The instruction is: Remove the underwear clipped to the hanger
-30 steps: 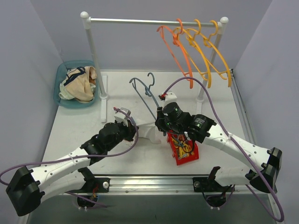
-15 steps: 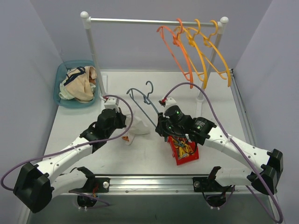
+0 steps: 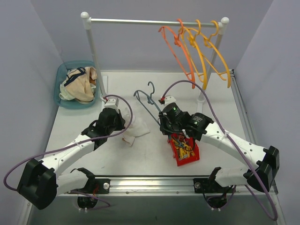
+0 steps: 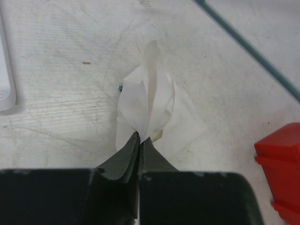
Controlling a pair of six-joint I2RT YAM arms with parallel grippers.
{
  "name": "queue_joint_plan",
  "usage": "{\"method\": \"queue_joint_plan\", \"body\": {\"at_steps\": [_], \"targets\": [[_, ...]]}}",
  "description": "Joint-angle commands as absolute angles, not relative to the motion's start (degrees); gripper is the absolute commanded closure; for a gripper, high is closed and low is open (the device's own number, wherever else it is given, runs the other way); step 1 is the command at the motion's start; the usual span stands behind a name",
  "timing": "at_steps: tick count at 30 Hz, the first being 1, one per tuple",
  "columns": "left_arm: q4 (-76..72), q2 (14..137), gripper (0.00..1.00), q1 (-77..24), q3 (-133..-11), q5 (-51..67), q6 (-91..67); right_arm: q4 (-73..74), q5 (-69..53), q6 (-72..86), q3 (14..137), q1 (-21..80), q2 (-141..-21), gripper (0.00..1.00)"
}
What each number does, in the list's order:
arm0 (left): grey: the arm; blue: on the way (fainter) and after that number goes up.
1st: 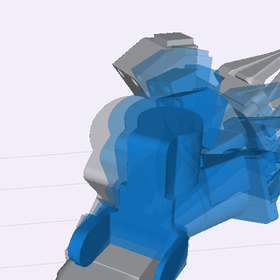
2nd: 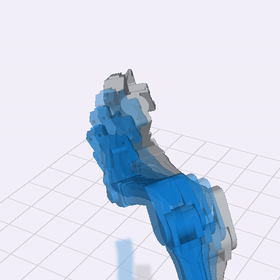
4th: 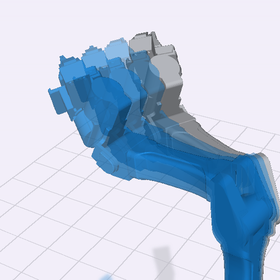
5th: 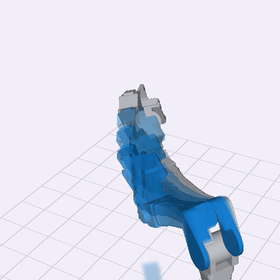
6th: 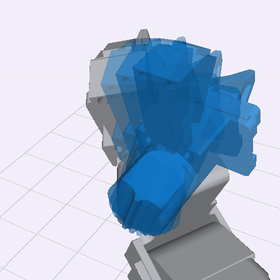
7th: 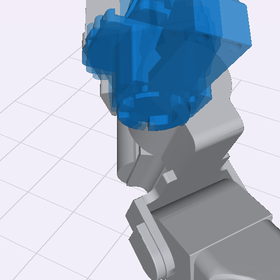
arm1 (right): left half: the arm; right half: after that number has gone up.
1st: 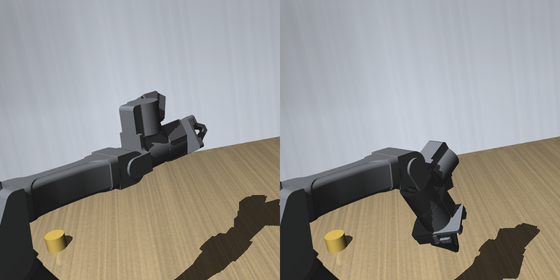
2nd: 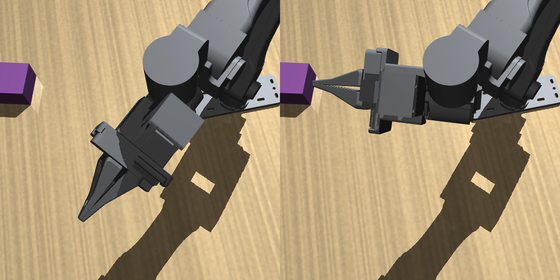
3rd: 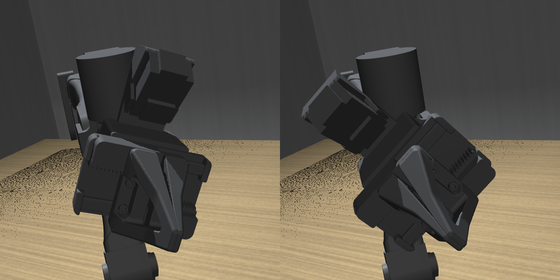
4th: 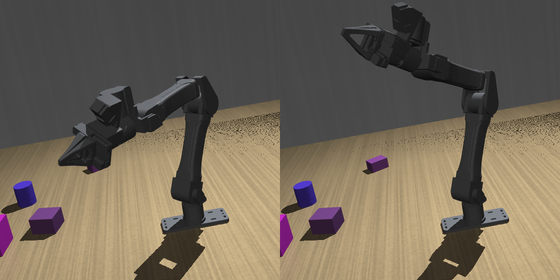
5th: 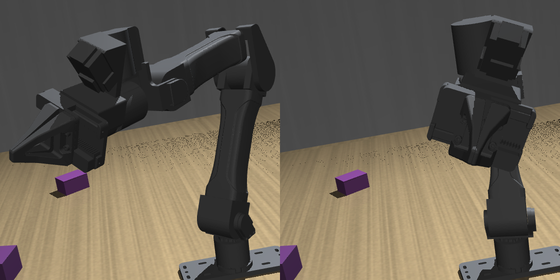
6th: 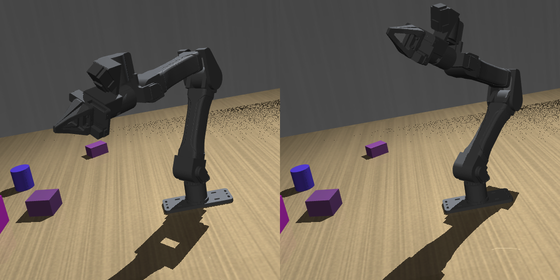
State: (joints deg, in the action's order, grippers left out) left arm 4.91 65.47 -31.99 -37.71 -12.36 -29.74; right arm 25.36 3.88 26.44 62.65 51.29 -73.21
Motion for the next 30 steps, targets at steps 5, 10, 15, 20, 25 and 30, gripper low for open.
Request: {"method": "queue_joint_plan", "body": {"at_steps": [5, 10, 15, 20, 25, 30], "targets": [[1.67, 61.17, 0.97, -33.57, -35.42, -5.89, -32.69, 29.35, 16.96, 14.08, 86.88, 50.36, -76.02, 1.0], [2.2, 61.52, 0.97, -34.72, -35.86, -5.71, -32.7, 33.31, 13.1, 11.16, 101.14, 44.66, -83.49, 1.0], [2.72, 62.14, 0.98, -35.16, -37.35, -5.1, -32.34, 34.8, 9.06, 10.11, 111.42, 41.05, -88.93, 1.0], [3.51, 62.84, 0.98, -36.21, -38.93, -4.66, -32.34, 36.21, 3.88, 11.42, 117.77, 35.79, -93.07, 1.0], [5.27, 62.32, 0.97, -37.44, -41.39, -4.39, -32.34, 37.62, 0.35, 13.18, 122.87, 31.56, -98.43, 1.0], [7.64, 59.95, 0.97, -37.97, -42.97, -4.66, -32.34, 37.88, -2.9, 13.45, 123.23, 30.41, -100.37, 1.0]]}}
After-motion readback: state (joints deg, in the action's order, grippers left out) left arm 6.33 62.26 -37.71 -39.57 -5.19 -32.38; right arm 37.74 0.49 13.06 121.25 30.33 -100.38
